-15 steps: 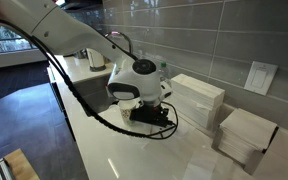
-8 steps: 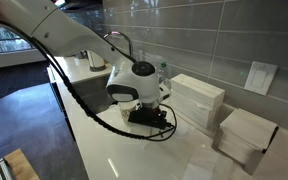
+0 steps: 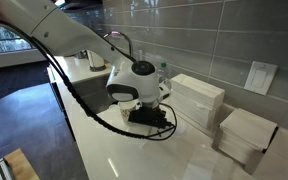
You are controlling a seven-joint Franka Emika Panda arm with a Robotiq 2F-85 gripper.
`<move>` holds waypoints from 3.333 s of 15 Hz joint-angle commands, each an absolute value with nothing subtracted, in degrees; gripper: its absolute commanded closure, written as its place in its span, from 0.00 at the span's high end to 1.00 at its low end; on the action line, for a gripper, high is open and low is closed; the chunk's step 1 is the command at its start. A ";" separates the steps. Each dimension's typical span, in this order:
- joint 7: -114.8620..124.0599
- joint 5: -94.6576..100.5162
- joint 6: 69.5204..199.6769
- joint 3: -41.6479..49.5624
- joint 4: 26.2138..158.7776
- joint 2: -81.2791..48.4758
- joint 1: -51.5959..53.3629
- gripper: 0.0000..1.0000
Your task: Put the stirrer in the coffee cup
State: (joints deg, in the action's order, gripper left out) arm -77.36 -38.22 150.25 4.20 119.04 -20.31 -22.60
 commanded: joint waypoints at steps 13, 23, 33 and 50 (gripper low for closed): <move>-74.60 -46.04 131.49 8.82 124.24 1.60 -19.78 0.02; -84.72 -63.50 130.30 12.03 132.73 7.11 -14.02 0.02; -107.26 -84.97 134.00 12.25 134.07 3.94 -13.78 0.02; -109.28 -85.50 136.53 12.15 135.63 0.14 -13.93 0.21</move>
